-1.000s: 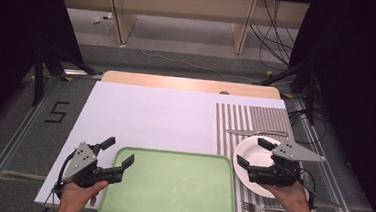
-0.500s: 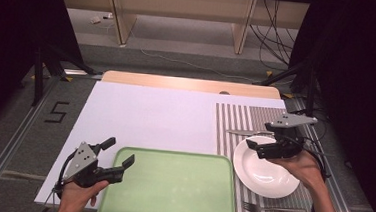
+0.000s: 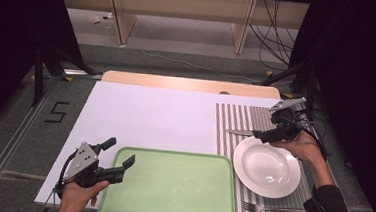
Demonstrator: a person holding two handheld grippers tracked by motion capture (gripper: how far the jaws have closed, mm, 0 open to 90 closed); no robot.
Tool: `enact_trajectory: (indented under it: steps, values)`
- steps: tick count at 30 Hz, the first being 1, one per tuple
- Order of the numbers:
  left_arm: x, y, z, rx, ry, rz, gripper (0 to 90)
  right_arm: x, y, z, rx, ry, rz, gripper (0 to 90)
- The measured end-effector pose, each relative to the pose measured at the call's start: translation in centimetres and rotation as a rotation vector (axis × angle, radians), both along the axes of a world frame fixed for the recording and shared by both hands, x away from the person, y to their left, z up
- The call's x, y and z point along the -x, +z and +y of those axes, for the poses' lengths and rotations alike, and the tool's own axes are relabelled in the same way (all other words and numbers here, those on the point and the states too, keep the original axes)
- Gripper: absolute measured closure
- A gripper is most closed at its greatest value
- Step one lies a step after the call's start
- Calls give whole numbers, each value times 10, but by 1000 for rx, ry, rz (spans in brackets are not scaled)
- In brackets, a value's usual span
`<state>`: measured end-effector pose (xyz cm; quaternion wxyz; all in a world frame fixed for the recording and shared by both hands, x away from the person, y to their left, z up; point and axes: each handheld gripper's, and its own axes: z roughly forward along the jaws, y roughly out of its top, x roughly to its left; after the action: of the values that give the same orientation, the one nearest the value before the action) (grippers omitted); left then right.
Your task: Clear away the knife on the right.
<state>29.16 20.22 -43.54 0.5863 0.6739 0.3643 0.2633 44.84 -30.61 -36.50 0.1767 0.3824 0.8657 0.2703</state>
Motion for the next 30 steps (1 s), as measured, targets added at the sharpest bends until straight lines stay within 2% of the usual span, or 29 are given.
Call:
enact_trajectory:
  steps: [1, 5, 10, 11, 18, 22, 25, 26, 28, 30]
  values:
    - [0, 0, 0, 0, 1, 1, 160, -5, -3, -1, 5, -6, -2, 162]
    - [0, 0, 0, 1, 1, 2, 160, -20, -9, -2, 43, -40, 59, 164]
    - [0, -1, -1, -3, -2, 3, 160, -38, -17, -8, 82, -71, 88, 167]
    - [0, -1, -1, -2, -4, 3, 160, -42, -19, -10, 85, -77, 87, 169]
    - [-1, -1, -1, -5, -3, 3, 160, -59, -27, -19, 85, -121, 151, 176]
    - [-1, -1, -1, -4, -6, 0, 160, -69, -31, -25, 113, -116, 163, 180]
    - [-1, 0, 0, -2, -2, -1, 160, -76, -32, -29, 144, -117, 199, 182]
    - [-1, 0, 0, -3, -3, -1, 160, -78, -33, -31, 148, -118, 198, 184]
    - [-1, 0, -1, 1, -4, -4, 160, -80, -36, -31, 156, -137, 225, 187]
    - [-1, 0, -1, -4, -4, -1, 160, -82, -40, -31, 184, -118, 243, 188]
